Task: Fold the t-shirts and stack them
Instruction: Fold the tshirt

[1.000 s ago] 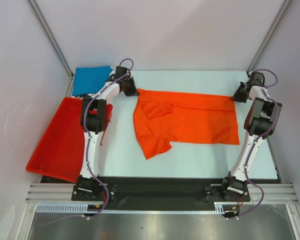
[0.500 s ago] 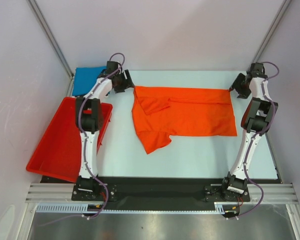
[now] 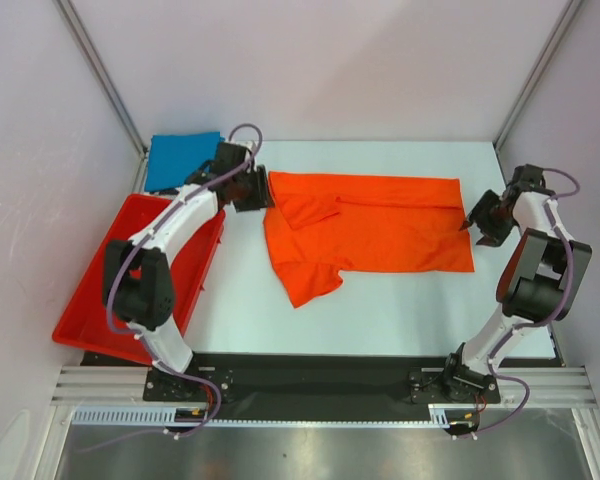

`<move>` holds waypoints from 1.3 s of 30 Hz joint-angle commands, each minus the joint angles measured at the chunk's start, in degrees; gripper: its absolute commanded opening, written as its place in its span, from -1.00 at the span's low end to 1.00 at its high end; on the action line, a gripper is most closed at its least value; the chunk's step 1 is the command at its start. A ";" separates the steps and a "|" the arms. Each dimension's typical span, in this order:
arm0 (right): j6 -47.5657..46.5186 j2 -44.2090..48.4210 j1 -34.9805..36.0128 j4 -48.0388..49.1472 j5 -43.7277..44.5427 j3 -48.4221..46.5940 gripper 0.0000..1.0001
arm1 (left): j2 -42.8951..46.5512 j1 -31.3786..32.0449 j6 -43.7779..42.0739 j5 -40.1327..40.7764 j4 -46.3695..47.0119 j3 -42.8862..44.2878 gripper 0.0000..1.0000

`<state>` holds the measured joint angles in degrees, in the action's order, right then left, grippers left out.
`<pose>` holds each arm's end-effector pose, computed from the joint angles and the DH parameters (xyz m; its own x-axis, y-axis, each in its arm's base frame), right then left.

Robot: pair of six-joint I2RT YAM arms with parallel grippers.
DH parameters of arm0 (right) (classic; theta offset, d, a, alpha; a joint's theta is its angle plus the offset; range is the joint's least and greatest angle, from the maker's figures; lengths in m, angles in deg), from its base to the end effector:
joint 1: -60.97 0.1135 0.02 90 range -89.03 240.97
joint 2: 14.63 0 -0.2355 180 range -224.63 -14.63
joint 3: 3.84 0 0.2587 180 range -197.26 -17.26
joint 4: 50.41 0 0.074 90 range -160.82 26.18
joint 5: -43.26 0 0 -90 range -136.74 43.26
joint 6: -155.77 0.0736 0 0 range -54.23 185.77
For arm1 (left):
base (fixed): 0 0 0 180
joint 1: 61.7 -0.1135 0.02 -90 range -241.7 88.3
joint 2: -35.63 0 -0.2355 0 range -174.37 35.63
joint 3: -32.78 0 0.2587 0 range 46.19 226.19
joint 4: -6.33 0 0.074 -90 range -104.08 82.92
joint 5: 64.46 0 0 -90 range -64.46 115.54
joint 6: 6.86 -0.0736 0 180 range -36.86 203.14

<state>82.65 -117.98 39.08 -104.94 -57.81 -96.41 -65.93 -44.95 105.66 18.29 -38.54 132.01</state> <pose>0.3668 -0.1321 0.1614 -0.7221 0.5973 -0.3491 0.5237 0.8017 0.2882 0.4048 -0.1315 0.2258 -0.7900 -0.1590 -0.5922 0.0708 0.9356 -0.3458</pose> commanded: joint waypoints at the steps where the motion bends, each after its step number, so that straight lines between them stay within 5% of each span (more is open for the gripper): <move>1: 1.22 6.39 1.06 3.50 -4.39 6.28 0.22 | 7.24 1.52 1.55 -0.83 0.17 -10.83 -0.03; 8: 0.25 14.83 1.23 2.19 -4.93 13.49 0.18 | 12.35 3.46 6.47 -3.91 3.16 -25.68 -0.23; 15: 1.84 15.81 1.15 1.66 -6.07 14.82 0.21 | 16.03 8.29 17.37 -7.34 10.87 -36.59 -0.01; 18: 1.05 16.25 1.06 1.66 -4.24 15.34 0.22 | 16.83 8.47 21.15 -10.07 15.45 -40.02 0.30; 21: 0.34 16.86 0.54 2.27 -2.91 17.88 0.22 | 16.31 8.47 24.05 -9.90 16.26 -41.78 0.33; 27: 0.25 16.52 -1.66 3.42 -1.15 20.53 0.22 | 10.69 8.47 28.89 -12.87 20.90 -43.63 0.17; 39: -0.36 9.84 -4.82 6.40 -0.26 22.46 0.19 | 6.82 7.50 26.88 -11.83 22.41 -41.62 -0.58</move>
<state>83.24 -106.90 35.32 -100.68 -58.62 -74.77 -57.91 -36.93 134.14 5.35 -16.56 89.07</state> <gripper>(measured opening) 0.600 0.240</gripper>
